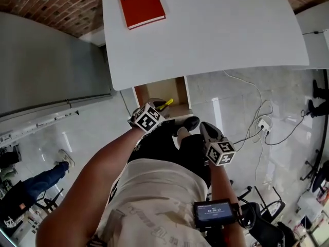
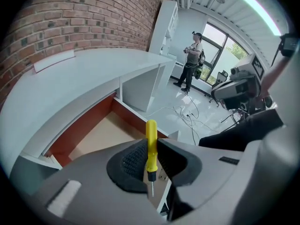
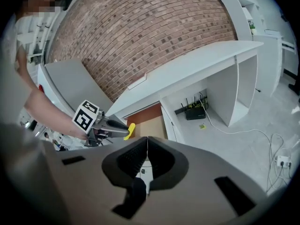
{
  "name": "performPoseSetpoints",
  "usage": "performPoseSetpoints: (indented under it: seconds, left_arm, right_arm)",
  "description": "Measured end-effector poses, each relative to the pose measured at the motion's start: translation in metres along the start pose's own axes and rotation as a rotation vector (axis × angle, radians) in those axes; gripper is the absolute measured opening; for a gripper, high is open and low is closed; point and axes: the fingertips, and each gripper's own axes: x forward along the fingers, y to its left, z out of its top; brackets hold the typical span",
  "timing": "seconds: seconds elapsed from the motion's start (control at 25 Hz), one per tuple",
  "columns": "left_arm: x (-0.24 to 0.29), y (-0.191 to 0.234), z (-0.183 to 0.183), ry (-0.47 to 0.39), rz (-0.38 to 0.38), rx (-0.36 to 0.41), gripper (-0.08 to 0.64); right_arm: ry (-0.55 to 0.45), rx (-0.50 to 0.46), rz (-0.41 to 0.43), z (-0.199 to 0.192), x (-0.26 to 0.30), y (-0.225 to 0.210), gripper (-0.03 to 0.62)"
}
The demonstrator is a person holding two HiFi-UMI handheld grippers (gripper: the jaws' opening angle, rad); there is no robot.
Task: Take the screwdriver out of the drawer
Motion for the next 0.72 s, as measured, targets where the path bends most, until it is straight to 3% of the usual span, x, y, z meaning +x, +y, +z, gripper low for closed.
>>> performPoseSetpoints:
  seconds: [0.72]
  left_arm:
    - [-0.088,-0.03,0.005,-0.175,-0.006,-0.109,0.058]
  right_arm:
    - [0.026,-0.108,0.033,0.019,0.0,0.054,0.006]
